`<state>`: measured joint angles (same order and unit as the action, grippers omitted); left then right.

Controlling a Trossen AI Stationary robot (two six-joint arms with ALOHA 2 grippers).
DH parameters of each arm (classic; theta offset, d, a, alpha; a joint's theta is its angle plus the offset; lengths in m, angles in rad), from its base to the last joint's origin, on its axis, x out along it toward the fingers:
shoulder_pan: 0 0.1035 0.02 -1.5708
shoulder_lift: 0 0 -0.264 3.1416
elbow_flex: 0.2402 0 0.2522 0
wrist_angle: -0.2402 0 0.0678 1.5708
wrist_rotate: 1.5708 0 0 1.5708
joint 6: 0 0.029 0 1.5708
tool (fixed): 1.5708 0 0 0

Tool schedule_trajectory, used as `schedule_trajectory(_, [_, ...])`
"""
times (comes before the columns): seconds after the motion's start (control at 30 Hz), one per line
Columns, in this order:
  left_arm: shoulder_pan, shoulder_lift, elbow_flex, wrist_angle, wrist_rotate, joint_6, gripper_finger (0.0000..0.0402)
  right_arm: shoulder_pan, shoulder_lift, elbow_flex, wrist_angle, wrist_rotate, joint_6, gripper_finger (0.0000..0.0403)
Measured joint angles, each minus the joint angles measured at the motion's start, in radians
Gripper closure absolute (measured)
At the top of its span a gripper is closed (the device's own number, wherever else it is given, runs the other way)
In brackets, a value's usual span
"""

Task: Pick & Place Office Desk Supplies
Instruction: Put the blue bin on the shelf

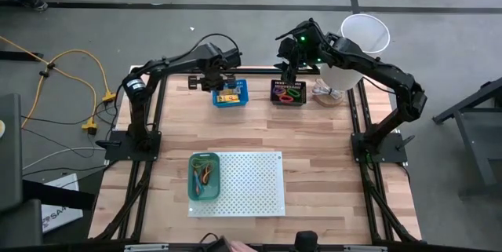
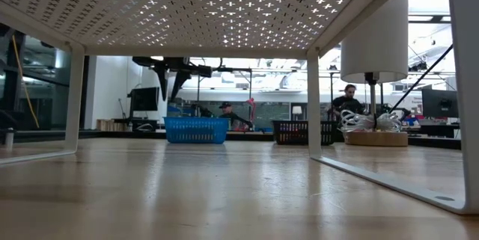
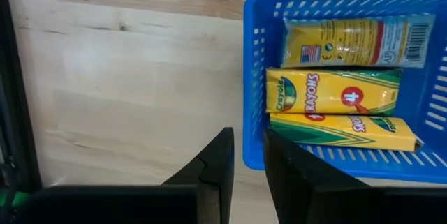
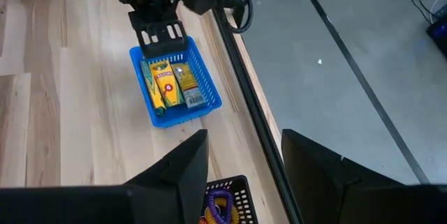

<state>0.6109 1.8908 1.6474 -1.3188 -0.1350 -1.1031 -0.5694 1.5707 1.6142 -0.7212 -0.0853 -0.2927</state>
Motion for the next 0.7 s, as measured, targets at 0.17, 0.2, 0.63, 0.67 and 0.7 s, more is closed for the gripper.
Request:
schedule_trajectory(0.17, [0.023, 0.0, 0.0, 0.007, 0.02, 0.043, 0.0332, 0.0, 0.0, 0.0, 0.0, 0.0, 0.0, 0.0233])
schedule_trajectory(0.2, [0.028, 0.0, 0.0, 0.007, 0.023, 0.054, 0.0332, 0.0, 0.0, 0.0, 0.0, 0.0, 0.0, 0.0233])
schedule_trajectory(0.63, [0.049, -0.012, 0.0, -0.024, 0.085, 0.104, 0.0332, 0.0, 0.0, 0.0, 0.0, 0.0, 0.0, 0.0233])
schedule_trajectory(0.67, [0.049, -0.012, 0.0, -0.023, 0.087, 0.104, 0.0332, 0.0, 0.0, 0.0, 0.0, 0.0, 0.0, 0.0233])
schedule_trajectory(0.7, [0.049, -0.012, 0.0, -0.02, 0.089, 0.109, 0.0332, 0.0, 0.0, 0.0, 0.0, 0.0, 0.0, 0.0233])
